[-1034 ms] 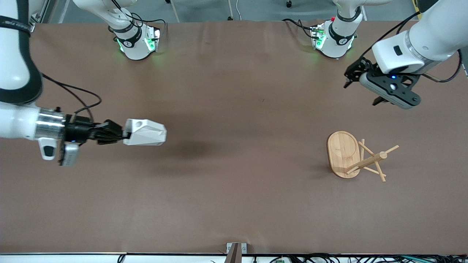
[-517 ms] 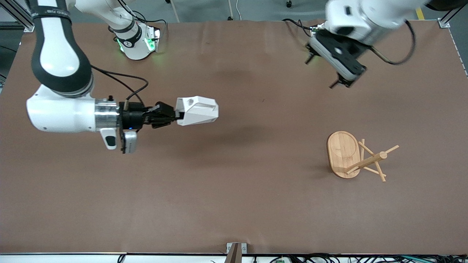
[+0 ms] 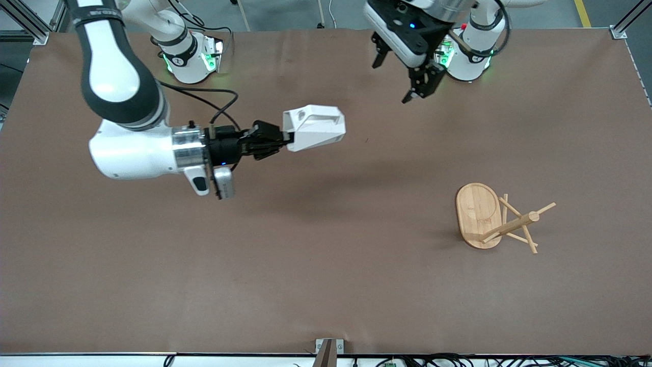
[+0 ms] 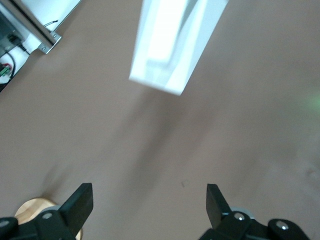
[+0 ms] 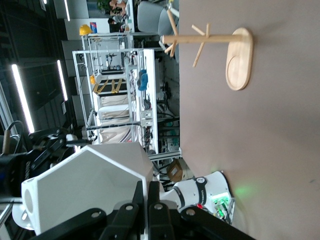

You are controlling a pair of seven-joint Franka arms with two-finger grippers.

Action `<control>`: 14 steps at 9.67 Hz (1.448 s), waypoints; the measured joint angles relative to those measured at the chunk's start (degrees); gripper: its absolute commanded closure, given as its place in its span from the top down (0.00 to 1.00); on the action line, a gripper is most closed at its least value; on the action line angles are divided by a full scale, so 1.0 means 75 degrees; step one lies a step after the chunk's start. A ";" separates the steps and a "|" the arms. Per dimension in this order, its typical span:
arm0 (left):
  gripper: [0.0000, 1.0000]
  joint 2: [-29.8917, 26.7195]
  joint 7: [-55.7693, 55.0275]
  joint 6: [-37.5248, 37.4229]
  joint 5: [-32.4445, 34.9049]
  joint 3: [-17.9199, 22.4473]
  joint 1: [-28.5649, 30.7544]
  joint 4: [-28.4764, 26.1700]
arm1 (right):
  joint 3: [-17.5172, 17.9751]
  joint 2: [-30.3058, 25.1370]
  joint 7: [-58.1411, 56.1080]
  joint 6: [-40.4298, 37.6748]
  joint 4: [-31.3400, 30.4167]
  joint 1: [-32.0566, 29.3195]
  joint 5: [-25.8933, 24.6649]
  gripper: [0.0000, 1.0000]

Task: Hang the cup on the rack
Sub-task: 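Grasp the cup with the left gripper beside the right gripper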

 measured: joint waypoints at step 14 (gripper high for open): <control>0.44 0.0671 0.0257 0.0648 0.1121 -0.0531 -0.0399 -0.0226 | -0.0003 0.0030 0.0017 -0.0063 -0.0142 0.0844 0.0508 0.02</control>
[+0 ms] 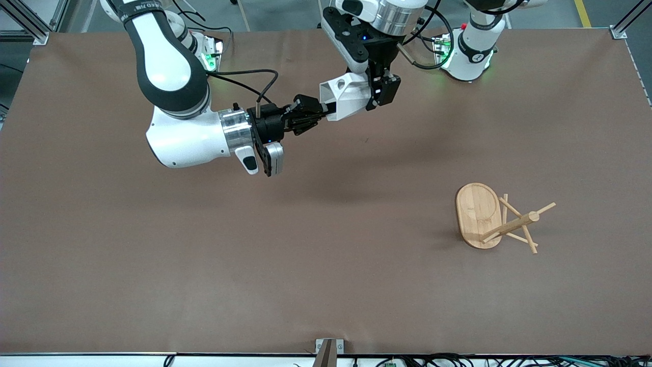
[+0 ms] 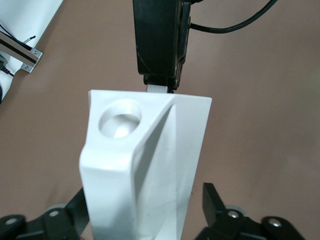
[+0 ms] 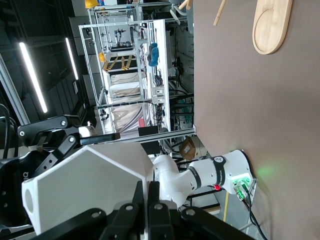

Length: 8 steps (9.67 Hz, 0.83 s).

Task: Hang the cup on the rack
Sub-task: 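Grasp the cup with the left gripper beside the right gripper, then open the right gripper while the left gripper carries the cup away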

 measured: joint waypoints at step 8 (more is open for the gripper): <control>0.01 -0.0027 -0.0694 -0.0019 0.0012 0.0045 0.0306 0.0002 | -0.0141 -0.0238 0.0434 0.0219 0.0050 -0.0003 0.0199 1.00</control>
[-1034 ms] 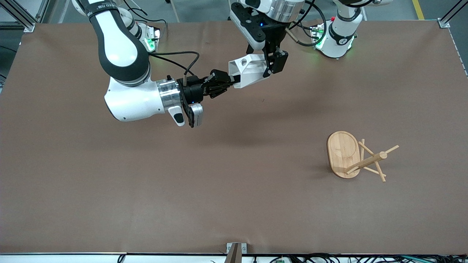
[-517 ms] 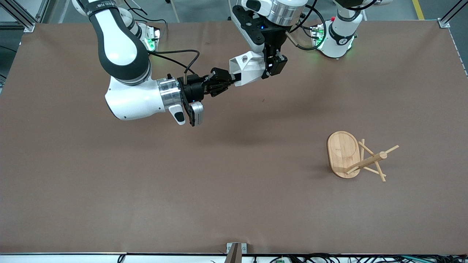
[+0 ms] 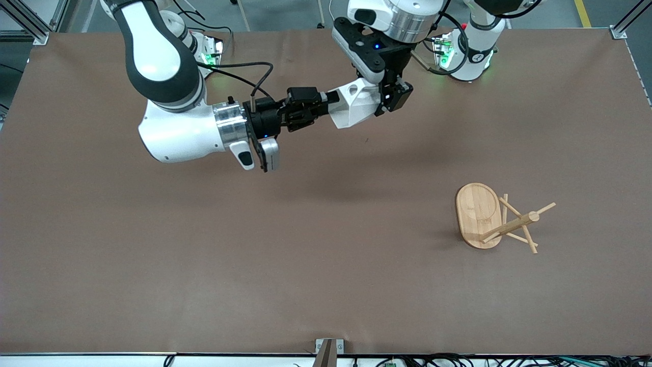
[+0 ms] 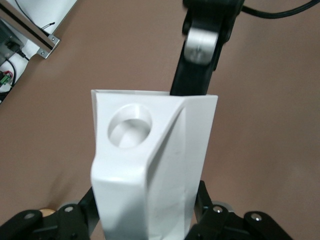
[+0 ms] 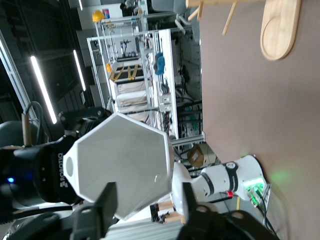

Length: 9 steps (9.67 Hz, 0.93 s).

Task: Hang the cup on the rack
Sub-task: 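Open the right gripper while the left gripper carries the cup away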

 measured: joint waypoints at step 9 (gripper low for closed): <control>0.00 -0.0296 -0.2827 0.0045 -0.0103 0.0014 0.1805 -0.1157 | -0.0624 -0.0057 0.0039 0.0529 -0.0338 -0.2539 -0.4366 1.00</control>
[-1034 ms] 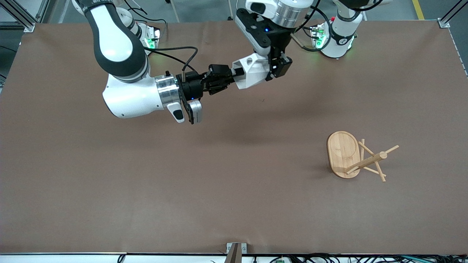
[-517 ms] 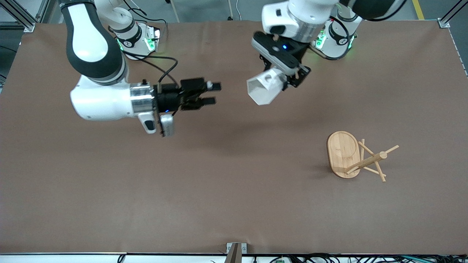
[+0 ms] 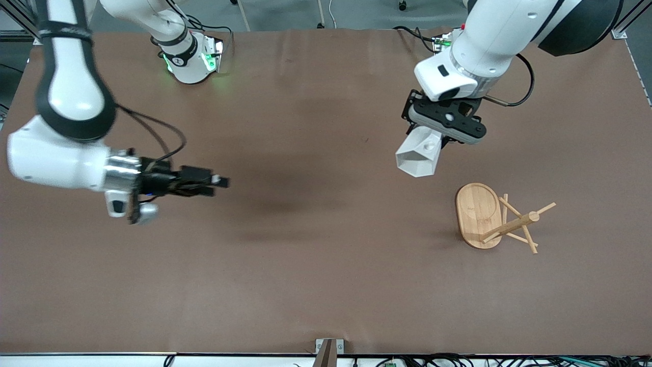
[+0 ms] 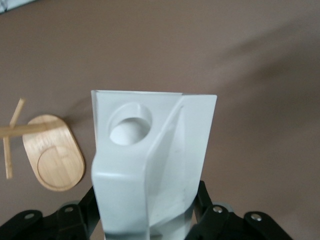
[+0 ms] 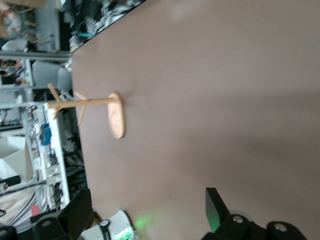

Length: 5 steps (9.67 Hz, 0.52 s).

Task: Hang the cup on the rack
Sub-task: 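Open the right gripper while the left gripper carries the cup away, then move the cup with the left gripper over the wooden stand's peg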

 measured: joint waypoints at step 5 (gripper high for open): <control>0.01 -0.0423 -0.0483 0.0366 -0.0268 0.0014 0.0980 -0.1352 | 0.0001 -0.0278 -0.0321 -0.0932 0.0424 -0.1697 -0.3468 1.00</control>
